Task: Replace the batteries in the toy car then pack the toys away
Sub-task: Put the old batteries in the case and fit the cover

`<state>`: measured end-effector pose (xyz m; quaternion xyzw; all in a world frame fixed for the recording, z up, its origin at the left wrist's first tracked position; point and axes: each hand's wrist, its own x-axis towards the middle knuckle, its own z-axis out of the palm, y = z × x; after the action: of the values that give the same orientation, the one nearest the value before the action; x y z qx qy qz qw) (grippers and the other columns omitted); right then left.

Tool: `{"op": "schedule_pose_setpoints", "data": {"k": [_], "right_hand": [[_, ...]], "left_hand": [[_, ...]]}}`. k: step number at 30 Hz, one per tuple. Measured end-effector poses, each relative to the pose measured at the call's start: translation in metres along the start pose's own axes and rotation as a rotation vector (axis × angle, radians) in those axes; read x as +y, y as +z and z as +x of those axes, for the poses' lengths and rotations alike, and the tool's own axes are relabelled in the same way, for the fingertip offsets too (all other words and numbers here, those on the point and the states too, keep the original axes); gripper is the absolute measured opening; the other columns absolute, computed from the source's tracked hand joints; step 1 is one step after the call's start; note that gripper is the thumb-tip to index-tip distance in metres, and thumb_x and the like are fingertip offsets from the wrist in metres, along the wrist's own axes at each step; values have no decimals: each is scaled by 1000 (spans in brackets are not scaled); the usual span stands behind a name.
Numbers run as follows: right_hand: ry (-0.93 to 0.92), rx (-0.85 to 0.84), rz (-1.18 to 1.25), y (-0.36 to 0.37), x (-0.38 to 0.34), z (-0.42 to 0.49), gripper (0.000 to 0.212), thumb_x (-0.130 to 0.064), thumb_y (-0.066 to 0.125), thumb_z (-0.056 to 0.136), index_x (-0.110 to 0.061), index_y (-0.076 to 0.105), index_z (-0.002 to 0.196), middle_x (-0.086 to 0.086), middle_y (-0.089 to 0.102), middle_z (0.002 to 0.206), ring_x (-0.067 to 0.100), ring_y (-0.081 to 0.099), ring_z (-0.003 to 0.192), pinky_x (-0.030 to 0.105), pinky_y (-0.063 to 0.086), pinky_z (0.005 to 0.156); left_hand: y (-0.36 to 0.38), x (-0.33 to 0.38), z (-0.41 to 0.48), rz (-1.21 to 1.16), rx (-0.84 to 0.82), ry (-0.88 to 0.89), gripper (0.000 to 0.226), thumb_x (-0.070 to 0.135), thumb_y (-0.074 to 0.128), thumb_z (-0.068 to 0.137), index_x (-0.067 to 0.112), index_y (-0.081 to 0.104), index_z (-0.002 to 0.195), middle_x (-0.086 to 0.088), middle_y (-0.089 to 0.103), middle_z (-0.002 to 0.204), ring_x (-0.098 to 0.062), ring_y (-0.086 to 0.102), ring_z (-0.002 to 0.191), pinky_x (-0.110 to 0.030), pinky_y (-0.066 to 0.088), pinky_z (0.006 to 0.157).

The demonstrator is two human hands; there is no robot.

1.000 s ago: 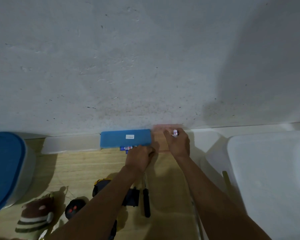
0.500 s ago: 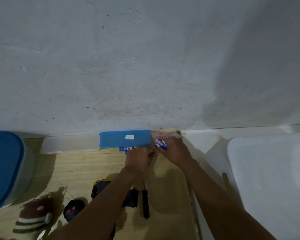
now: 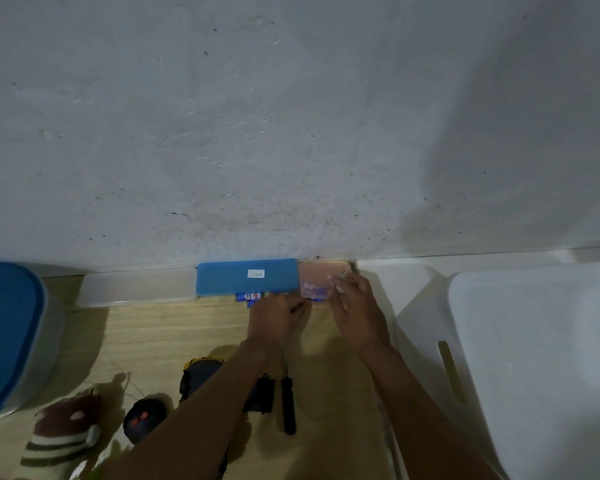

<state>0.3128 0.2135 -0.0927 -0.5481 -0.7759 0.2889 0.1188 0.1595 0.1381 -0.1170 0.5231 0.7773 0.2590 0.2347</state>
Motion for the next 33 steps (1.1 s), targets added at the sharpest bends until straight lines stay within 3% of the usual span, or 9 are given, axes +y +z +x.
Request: {"op": "schedule_pose_setpoints", "data": {"k": [3, 8, 10, 13, 18, 24, 28, 33], "right_hand": [[-2, -37, 55, 1, 6, 4, 32, -30, 52, 99, -26, 60, 130, -3, 39, 147, 14, 52, 124, 36, 50, 99], [22, -48, 24, 2, 6, 6, 36, -24, 55, 97, -19, 57, 133, -2, 39, 149, 14, 48, 127, 17, 38, 94], [28, -41, 23, 1, 5, 5, 38, -28, 56, 96, -20, 58, 133, -4, 38, 150, 8, 50, 122, 15, 36, 91], [44, -58, 30, -1, 5, 6, 44, -37, 60, 93, -21, 57, 134, -8, 37, 150, 4, 53, 116, 15, 37, 89], [58, -96, 67, -2, 6, 18, 46, -31, 62, 94, -19, 54, 138, -5, 31, 155, 9, 59, 113, 19, 40, 97], [46, -105, 91, 2, 6, 28, 45, -28, 58, 96, -14, 52, 139, -1, 27, 157, 18, 48, 131, 27, 39, 106], [36, -122, 46, 4, 7, 25, 56, -29, 65, 92, -15, 47, 143, -1, 23, 159, 16, 35, 139, 27, 35, 109], [55, -87, 78, 11, 4, 20, 56, -29, 67, 91, -17, 48, 142, -3, 22, 159, 15, 33, 141, 32, 38, 112]], "left_hand": [[1, -1, -9, -90, 63, -20, 24, 40, 62, 89, 26, 78, 101, 4, 78, 88, -14, 71, 78, -27, 56, 68], [3, 1, -18, -309, 119, -159, 27, 42, 70, 86, 25, 72, 107, 14, 73, 87, -1, 68, 75, -22, 56, 68], [4, 7, -15, -373, 138, -216, 29, 43, 65, 90, 21, 73, 108, 10, 74, 86, -1, 68, 68, -24, 59, 60], [4, 16, -8, -505, 132, -328, 27, 35, 62, 94, 13, 77, 96, 7, 71, 69, -10, 66, 49, -31, 59, 51], [5, 28, 5, -632, 109, -491, 24, 27, 68, 91, 5, 76, 84, 6, 66, 58, -6, 57, 33, -18, 48, 37], [5, 30, 13, -717, 88, -622, 23, 28, 74, 86, 6, 74, 80, 4, 68, 59, -8, 56, 30, -19, 48, 35], [6, 31, 12, -716, 98, -623, 19, 26, 73, 87, 8, 73, 80, 3, 67, 60, -7, 56, 31, -17, 46, 34], [5, 32, 12, -686, 97, -601, 21, 28, 72, 87, 9, 72, 78, 6, 66, 58, -7, 56, 31, -17, 46, 35]]}}
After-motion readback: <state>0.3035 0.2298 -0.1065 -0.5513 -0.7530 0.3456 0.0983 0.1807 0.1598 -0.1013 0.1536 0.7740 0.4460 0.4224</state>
